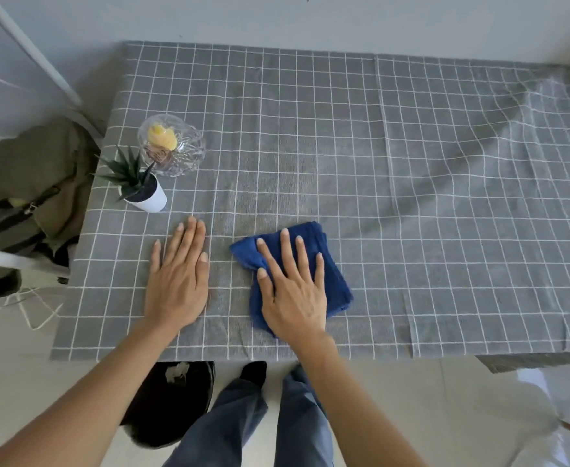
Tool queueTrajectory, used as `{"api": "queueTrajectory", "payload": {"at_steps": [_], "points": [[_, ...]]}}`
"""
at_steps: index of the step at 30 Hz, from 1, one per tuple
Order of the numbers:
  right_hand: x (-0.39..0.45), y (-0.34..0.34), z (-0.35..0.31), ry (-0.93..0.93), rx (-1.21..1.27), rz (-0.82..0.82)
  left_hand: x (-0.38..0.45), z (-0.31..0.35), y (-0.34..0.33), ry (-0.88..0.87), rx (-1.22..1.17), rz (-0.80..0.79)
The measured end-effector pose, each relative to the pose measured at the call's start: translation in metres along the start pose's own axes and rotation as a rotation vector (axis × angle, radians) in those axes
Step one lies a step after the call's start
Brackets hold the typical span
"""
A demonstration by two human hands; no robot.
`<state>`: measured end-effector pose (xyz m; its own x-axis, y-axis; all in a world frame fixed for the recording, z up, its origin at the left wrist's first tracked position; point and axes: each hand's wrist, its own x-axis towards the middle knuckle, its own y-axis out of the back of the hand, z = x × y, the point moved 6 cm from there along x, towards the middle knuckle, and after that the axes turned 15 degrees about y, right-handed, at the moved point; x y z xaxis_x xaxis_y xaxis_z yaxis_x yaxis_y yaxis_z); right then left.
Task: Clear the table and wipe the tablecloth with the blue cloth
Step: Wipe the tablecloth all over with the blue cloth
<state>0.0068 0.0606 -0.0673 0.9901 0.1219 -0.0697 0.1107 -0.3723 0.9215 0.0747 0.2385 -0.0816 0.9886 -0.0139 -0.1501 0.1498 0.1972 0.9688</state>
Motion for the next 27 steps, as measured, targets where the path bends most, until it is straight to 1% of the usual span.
{"api": "queueTrajectory", "payload": {"at_steps": [3, 5, 8, 10, 12, 15, 19, 21, 24, 25, 27], "points": [[0.001, 0.007, 0.017, 0.006, -0.007, 0.002, 0.002, -0.004, 0.0, -0.003, 0.004, 0.003], [-0.001, 0.018, 0.052, -0.1, -0.028, -0.001, 0.002, -0.006, 0.0, -0.004, 0.012, 0.008], [-0.009, 0.039, 0.108, -0.325, -0.034, 0.017, 0.002, -0.004, 0.0, -0.013, 0.01, 0.014], [-0.01, 0.043, 0.118, -0.386, -0.013, 0.027, 0.001, -0.004, 0.0, -0.013, 0.001, 0.009], [-0.007, 0.04, 0.108, -0.41, 0.006, 0.043, 0.001, -0.004, 0.001, -0.005, 0.009, 0.014], [0.003, 0.028, 0.071, -0.364, 0.005, 0.04, 0.002, -0.004, 0.001, -0.002, 0.016, 0.017], [0.017, -0.003, -0.015, -0.143, 0.021, 0.015, 0.001, -0.004, 0.002, 0.003, 0.004, 0.015], [0.017, -0.016, -0.042, -0.065, 0.021, -0.014, 0.0, -0.005, 0.004, -0.004, -0.002, 0.019], [0.015, -0.013, -0.028, -0.051, -0.015, -0.04, 0.0, -0.005, 0.006, -0.016, -0.023, 0.016], [0.015, -0.008, -0.014, -0.074, -0.034, -0.037, 0.0, -0.005, 0.007, -0.015, -0.026, 0.015], [0.017, 0.007, 0.023, -0.187, -0.062, -0.004, 0.0, -0.005, 0.007, -0.011, -0.022, 0.014]]}}
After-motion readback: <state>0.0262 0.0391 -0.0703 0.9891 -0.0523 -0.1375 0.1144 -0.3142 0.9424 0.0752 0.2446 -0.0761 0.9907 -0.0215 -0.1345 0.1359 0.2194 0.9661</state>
